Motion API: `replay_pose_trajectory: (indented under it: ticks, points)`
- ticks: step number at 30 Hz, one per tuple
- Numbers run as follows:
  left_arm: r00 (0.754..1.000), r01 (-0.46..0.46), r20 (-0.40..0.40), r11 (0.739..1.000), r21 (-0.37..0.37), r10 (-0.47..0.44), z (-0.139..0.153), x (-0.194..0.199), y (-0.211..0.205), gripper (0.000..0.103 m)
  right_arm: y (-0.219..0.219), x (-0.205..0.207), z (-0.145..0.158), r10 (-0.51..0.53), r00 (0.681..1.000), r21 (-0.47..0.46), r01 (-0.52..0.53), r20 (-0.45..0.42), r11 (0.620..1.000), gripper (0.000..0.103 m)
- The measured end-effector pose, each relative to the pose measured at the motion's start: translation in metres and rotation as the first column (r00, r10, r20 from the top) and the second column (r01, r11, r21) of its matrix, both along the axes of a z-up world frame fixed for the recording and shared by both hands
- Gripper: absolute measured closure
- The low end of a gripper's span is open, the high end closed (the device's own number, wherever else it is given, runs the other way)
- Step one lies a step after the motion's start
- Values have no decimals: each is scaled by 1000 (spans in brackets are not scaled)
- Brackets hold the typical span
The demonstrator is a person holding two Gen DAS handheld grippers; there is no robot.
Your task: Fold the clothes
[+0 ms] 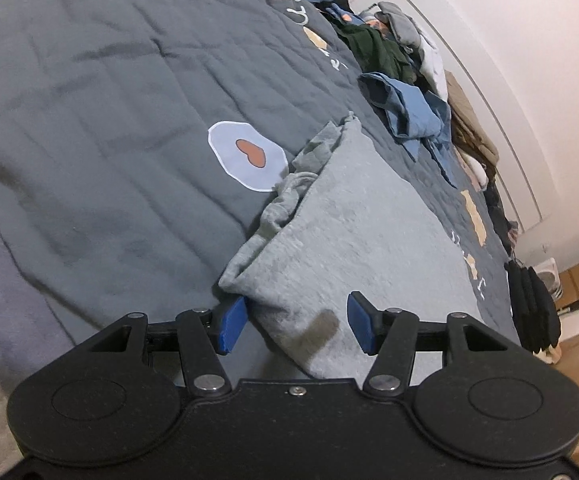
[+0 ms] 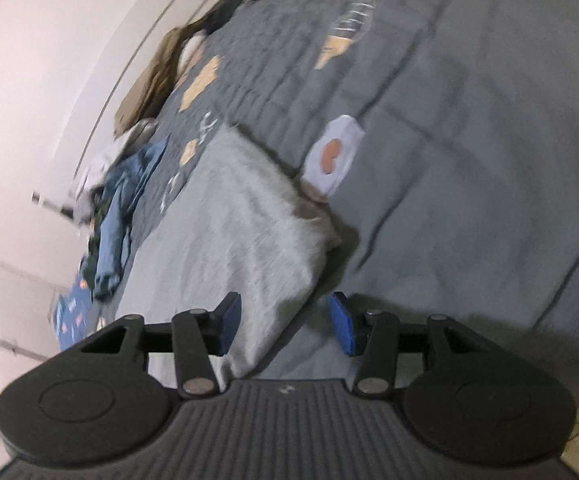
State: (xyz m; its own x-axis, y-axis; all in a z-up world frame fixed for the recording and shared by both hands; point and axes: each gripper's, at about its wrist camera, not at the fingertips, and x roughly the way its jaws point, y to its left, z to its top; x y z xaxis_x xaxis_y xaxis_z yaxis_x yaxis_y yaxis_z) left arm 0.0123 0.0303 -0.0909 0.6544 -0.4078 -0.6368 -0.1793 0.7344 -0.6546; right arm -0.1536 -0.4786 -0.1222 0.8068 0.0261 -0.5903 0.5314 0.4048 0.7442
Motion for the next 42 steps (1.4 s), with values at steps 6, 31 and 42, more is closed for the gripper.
replay_pose_trajectory:
  ticks: [6,31,42]
  points:
    - [1000,-7,0,1000,11,7,-3,1,-2,49,-3,5,-10,-55,998,38,54,20,998,55]
    - [995,-86,47,996,26,85,13,-1,12,98,-17,-7,9,-232,962,11,233,142,973,101]
    - [996,-86,-24,995,58,87,11,-17,15,58,-20,-8,-4,-198,979,62,196,36,979,97]
